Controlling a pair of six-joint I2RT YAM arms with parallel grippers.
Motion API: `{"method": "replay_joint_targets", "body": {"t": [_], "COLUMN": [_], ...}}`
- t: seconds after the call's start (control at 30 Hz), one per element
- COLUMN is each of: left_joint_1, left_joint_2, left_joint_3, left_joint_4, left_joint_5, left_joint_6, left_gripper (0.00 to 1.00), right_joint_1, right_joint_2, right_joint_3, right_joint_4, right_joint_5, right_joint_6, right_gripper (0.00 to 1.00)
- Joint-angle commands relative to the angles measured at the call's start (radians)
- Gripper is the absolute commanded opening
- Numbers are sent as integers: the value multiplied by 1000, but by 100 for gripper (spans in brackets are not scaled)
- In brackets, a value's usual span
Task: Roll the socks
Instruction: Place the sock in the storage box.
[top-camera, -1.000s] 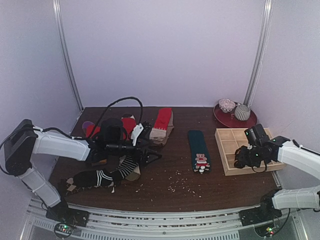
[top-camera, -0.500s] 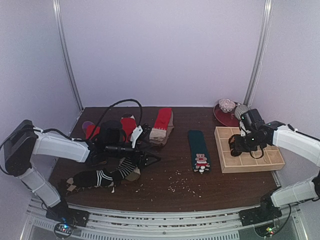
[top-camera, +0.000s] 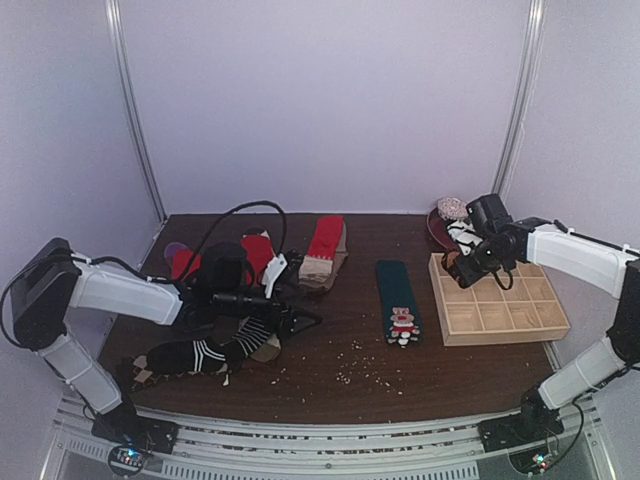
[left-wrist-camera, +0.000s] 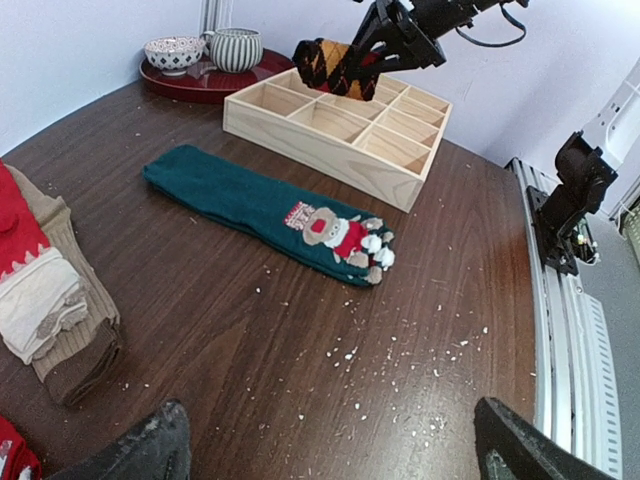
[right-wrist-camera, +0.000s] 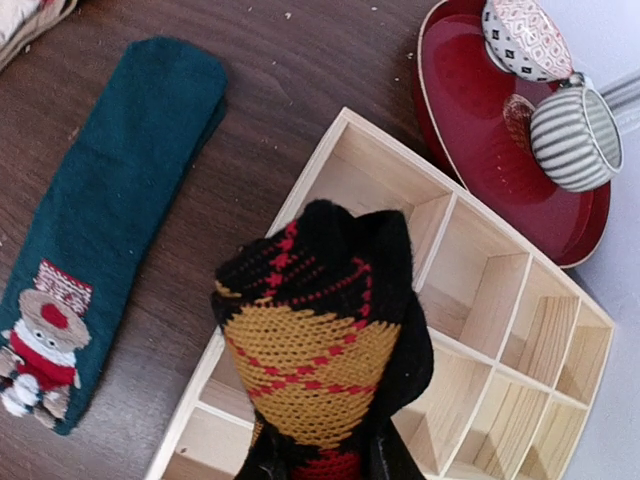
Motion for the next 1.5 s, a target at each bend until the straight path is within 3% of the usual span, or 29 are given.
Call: {"method": "replay_joint_targets", "body": {"t": [0.0,0.43,0.77,1.0,1.47], "left_joint_1": [5,5,5,5,4], "left_joint_2": [38,54,76,100,112], "left_joint_3": [23,42,45,58,65], "left_joint_4": [58,24,30,31,18], "left_joint_5": [-5,4,17,33,35], "left_joint_6": [-8,15,23,23,30], "left_gripper": [98,97,97,97,96], "right_joint_1": [-6,-71,-115,-118,-125], "right_joint_2": [42,83,203,266,598], "right_joint_3": [-21,-49,-27,-13,68], "right_joint_4": [56,51,41,-20,-167], "right_joint_5": [4,-98,-146,-116,43], "right_joint_6": [-260,-422,-371,-376,-243], "right_gripper": [1,2,1,2,2]}}
